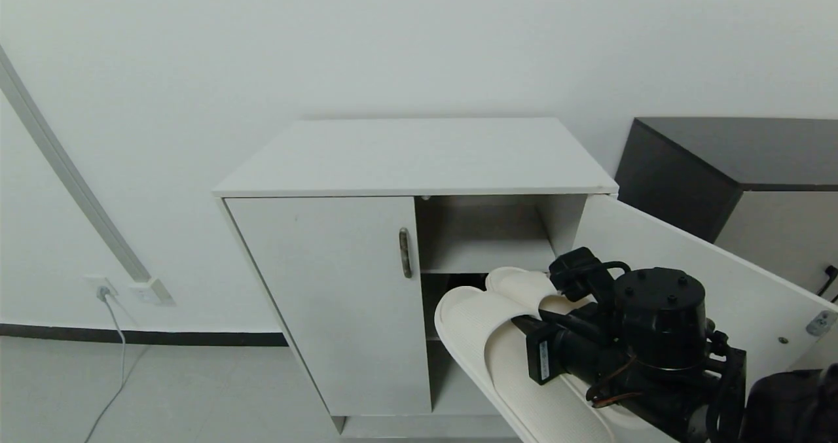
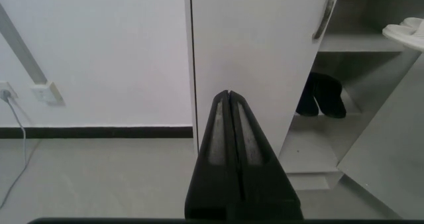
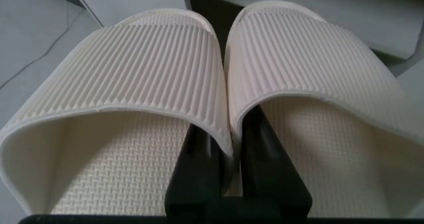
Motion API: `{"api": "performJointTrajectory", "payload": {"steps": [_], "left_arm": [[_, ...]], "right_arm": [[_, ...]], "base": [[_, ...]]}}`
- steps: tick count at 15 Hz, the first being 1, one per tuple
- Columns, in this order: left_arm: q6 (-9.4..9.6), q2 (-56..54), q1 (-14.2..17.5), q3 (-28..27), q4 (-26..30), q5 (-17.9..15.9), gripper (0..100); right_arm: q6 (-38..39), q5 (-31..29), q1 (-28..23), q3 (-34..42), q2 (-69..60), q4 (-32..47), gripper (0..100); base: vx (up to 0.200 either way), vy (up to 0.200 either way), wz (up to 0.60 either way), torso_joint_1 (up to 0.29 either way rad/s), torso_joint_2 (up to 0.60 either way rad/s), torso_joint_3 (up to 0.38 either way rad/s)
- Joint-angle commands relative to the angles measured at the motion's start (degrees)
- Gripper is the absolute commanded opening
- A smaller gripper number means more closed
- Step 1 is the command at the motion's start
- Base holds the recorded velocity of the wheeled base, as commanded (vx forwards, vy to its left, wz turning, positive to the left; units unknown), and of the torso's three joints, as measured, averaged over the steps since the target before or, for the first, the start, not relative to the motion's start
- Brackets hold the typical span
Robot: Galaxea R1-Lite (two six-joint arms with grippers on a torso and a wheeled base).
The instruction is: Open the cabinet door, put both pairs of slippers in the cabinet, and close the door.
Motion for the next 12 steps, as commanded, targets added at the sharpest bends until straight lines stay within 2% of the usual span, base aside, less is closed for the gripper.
{"api": "performJointTrajectory", "payload": {"steps": [1, 12], "left_arm": [[-0.02, 0.1, 0.0, 0.0, 0.0, 0.0, 0], [-0.11, 0.1, 0.0, 0.0, 0.0, 0.0, 0]], "right_arm": [[0.0, 0.0, 0.0, 0.0, 0.1, 0.0, 0], [0.0, -0.2, -0.1, 0.1, 0.8, -0.1, 0]], "base": [[0.0, 0.0, 0.0, -0.183, 0.5, 0.325], [0.0, 0.0, 0.0, -0.132, 0.47, 0.337]]}}
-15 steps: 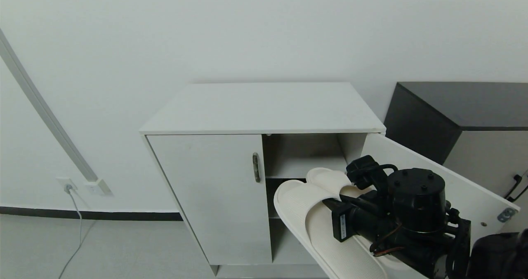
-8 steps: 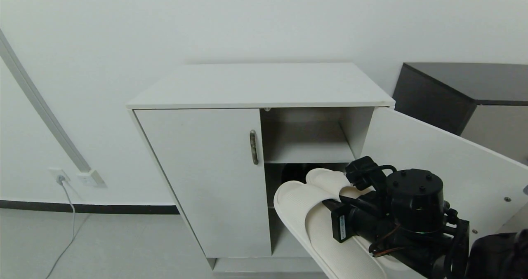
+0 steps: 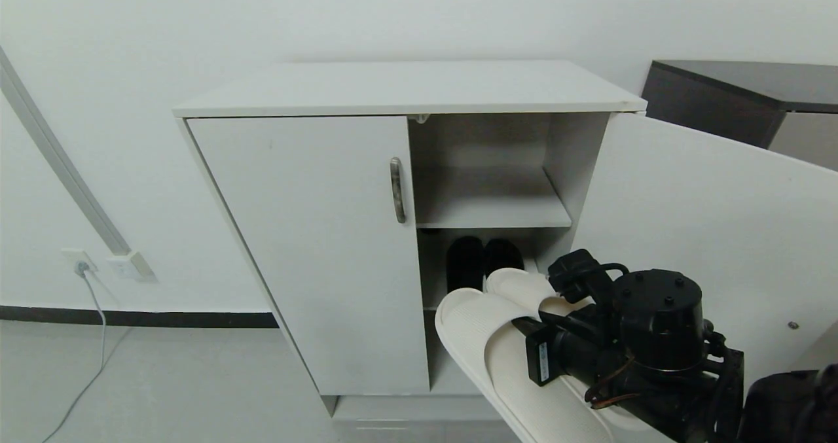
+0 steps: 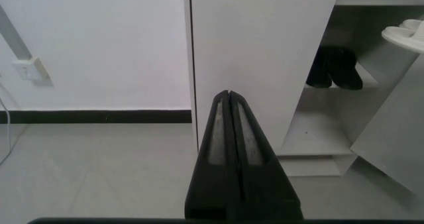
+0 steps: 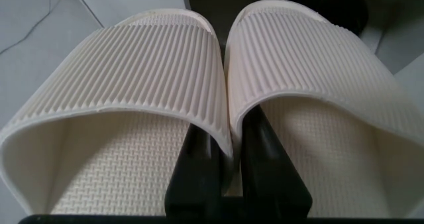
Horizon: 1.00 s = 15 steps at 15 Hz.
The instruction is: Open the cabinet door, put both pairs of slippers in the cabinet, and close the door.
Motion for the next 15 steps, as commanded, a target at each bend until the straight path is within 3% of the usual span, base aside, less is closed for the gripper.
{"api": "performJointTrajectory", "payload": {"steps": [1, 9, 11, 15], "left_arm": [[-0.03, 0.1, 0.0, 0.0, 0.0, 0.0, 0], [-0.03, 0.1, 0.0, 0.0, 0.0, 0.0, 0], [-0.03, 0.1, 0.0, 0.0, 0.0, 0.0, 0], [-0.03, 0.1, 0.0, 0.0, 0.0, 0.0, 0]], "right_arm": [[0.0, -0.6, -0.1, 0.0, 0.7, -0.3, 0], [-3.6, -4.0, -0.2, 1.2, 2.8, -6.2, 0], [-4.2, -11.4, 1.5, -3.4, 3.6, -4.0, 0], [0.8, -24.1, 5.2, -16.0, 4.6, 10.7, 0]], "base": [[0.0, 0.0, 0.0, -0.076, 0.44, 0.373], [0.0, 0.0, 0.0, -0.01, 0.08, 0.064], [0.0, 0.0, 0.0, 0.0, 0.0, 0.0], [0.0, 0.0, 0.0, 0.0, 0.0, 0.0]]}}
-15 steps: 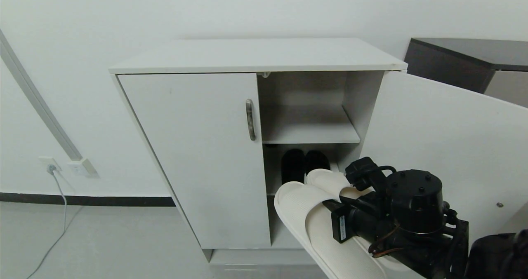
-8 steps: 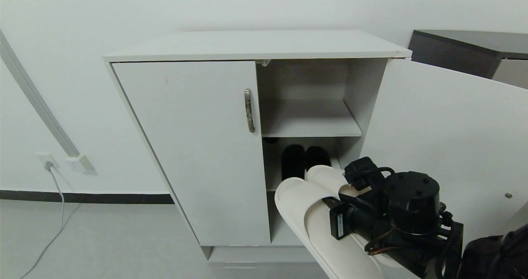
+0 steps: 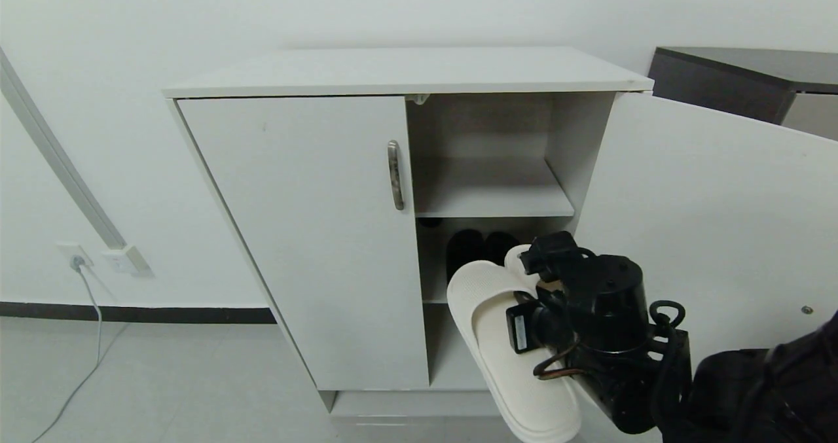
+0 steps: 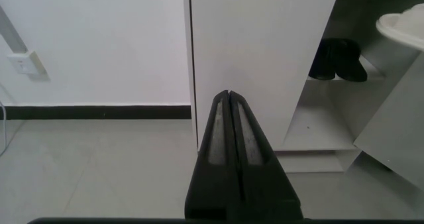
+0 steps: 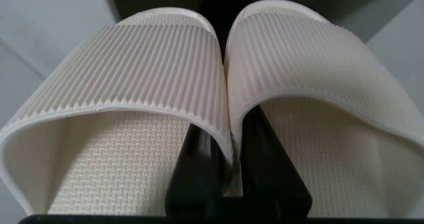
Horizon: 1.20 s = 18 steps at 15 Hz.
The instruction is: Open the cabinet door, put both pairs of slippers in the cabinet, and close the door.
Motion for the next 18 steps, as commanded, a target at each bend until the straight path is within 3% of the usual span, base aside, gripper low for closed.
{"api": "performJointTrajectory", "payload": {"steps": [1, 5, 9, 18], "left_arm": [[0.07, 0.1, 0.0, 0.0, 0.0, 0.0, 0], [0.07, 0.1, 0.0, 0.0, 0.0, 0.0, 0], [0.07, 0.1, 0.0, 0.0, 0.0, 0.0, 0], [0.15, 0.1, 0.0, 0.0, 0.0, 0.0, 0]], "right_arm": [[3.0, -6.7, 1.6, -8.9, 1.5, 5.7, 0], [2.7, -12.2, 1.6, -19.1, 1.7, 12.9, 0], [3.8, -12.1, -0.1, -27.9, 4.2, 20.5, 0], [5.0, -11.9, -0.9, -27.4, 5.5, 20.5, 0]], "base": [[0.0, 0.0, 0.0, 0.0, 0.0, 0.0], [0.0, 0.0, 0.0, 0.0, 0.0, 0.0], [0.0, 0.0, 0.0, 0.0, 0.0, 0.0], [0.022, 0.0, 0.0, 0.001, 0.0, 0.0]]}}
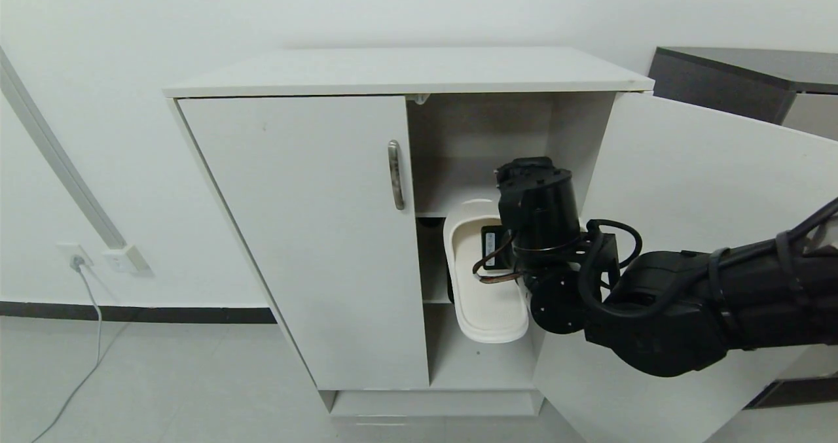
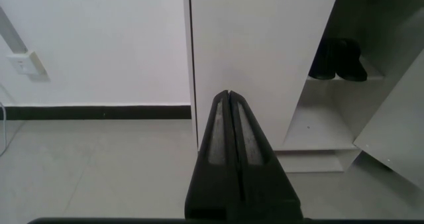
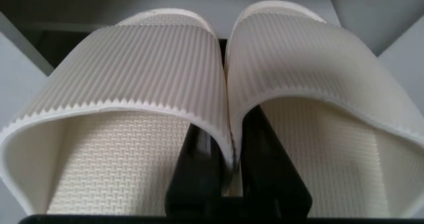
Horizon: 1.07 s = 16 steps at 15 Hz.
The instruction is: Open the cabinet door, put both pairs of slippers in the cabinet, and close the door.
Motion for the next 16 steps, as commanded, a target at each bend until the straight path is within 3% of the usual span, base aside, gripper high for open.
{"api": "performJointTrajectory", "payload": {"steps": [1, 10, 16], "left_arm": [[-0.02, 0.0, 0.0, 0.0, 0.0, 0.0, 0], [-0.02, 0.0, 0.0, 0.0, 0.0, 0.0, 0], [-0.02, 0.0, 0.0, 0.0, 0.0, 0.0, 0]], "right_arm": [[0.2, 0.0, 0.0, 0.2, 0.3, 0.0, 0], [0.3, 0.1, -0.5, -0.8, 1.1, -0.1, 0], [0.0, 1.3, -2.3, -9.0, 5.5, 3.5, 0]], "base": [[0.2, 0.0, 0.0, 0.007, 0.01, 0.002], [0.2, 0.0, 0.0, 0.002, 0.0, 0.002], [0.0, 0.0, 0.0, 0.0, 0.0, 0.0]]}}
